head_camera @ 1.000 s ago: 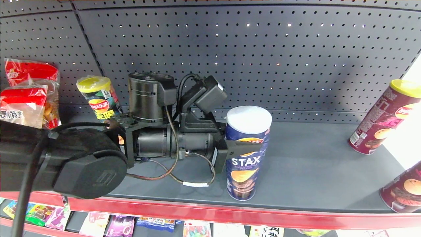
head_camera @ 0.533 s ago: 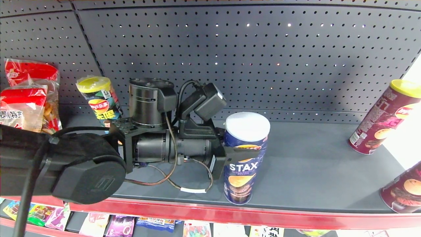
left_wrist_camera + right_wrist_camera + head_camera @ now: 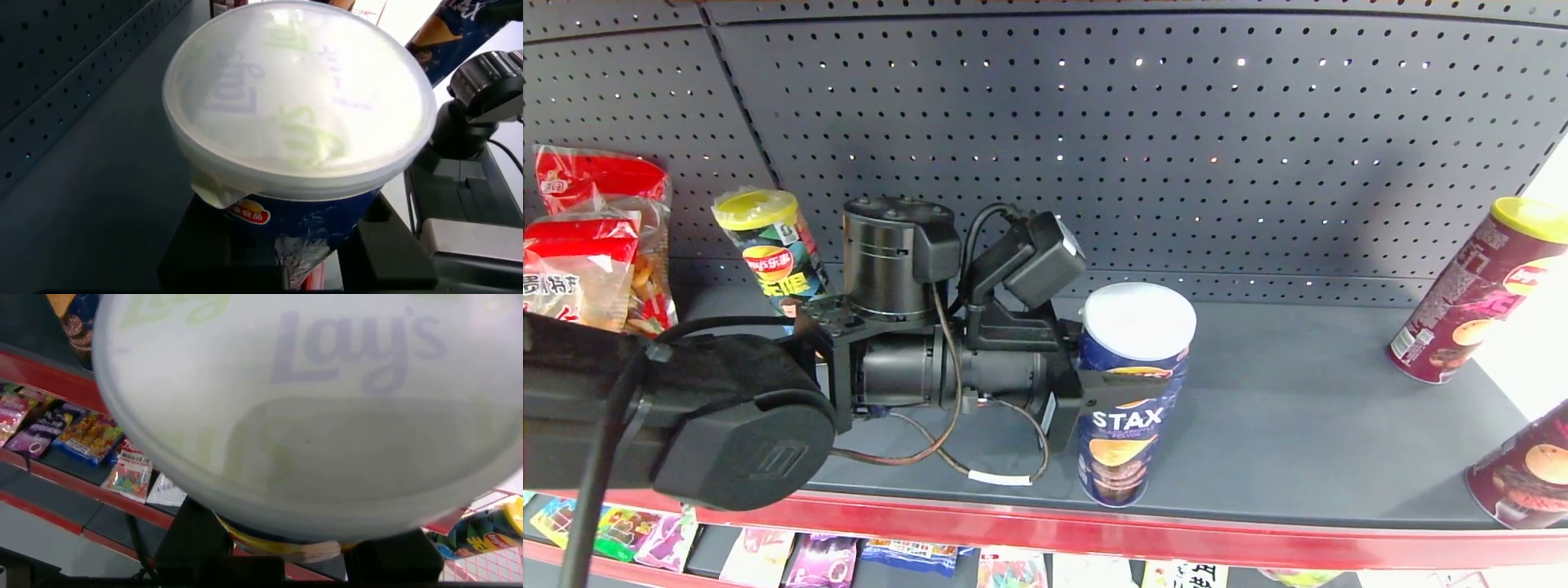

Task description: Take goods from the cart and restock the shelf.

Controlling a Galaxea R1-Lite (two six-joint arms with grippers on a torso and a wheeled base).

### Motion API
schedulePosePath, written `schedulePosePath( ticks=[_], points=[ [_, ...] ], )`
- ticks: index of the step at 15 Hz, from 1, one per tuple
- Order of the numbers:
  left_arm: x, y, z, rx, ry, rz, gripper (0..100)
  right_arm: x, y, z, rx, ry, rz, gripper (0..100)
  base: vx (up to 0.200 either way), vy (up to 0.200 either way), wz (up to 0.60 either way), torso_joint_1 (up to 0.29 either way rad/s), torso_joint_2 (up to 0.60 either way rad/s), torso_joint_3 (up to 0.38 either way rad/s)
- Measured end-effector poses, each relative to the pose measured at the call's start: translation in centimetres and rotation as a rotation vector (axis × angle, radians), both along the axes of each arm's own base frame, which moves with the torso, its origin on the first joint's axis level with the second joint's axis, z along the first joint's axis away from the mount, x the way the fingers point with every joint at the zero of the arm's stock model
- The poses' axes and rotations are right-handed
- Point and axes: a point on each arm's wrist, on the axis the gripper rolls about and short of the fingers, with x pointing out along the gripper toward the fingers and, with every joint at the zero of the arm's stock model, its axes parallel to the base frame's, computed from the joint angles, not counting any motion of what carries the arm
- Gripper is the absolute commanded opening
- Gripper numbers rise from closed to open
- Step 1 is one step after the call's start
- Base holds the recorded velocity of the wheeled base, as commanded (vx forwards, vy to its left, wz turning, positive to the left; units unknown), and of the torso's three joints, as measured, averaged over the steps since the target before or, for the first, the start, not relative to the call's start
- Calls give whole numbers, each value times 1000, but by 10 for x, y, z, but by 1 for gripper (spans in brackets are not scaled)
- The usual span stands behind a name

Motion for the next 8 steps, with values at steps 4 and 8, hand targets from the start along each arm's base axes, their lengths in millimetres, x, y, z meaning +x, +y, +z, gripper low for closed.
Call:
schedulePosePath(
  ticks=[4,8],
  points=[
    [-1,1,-2,-9,-19,1,100,0,0,0,0,-1,-1,0,0,0,0,0,0,0],
    [-7,6,-8,1,-7,8,100,0,0,3,0,-5,13,0,0,0,0,0,0,0]
  ],
)
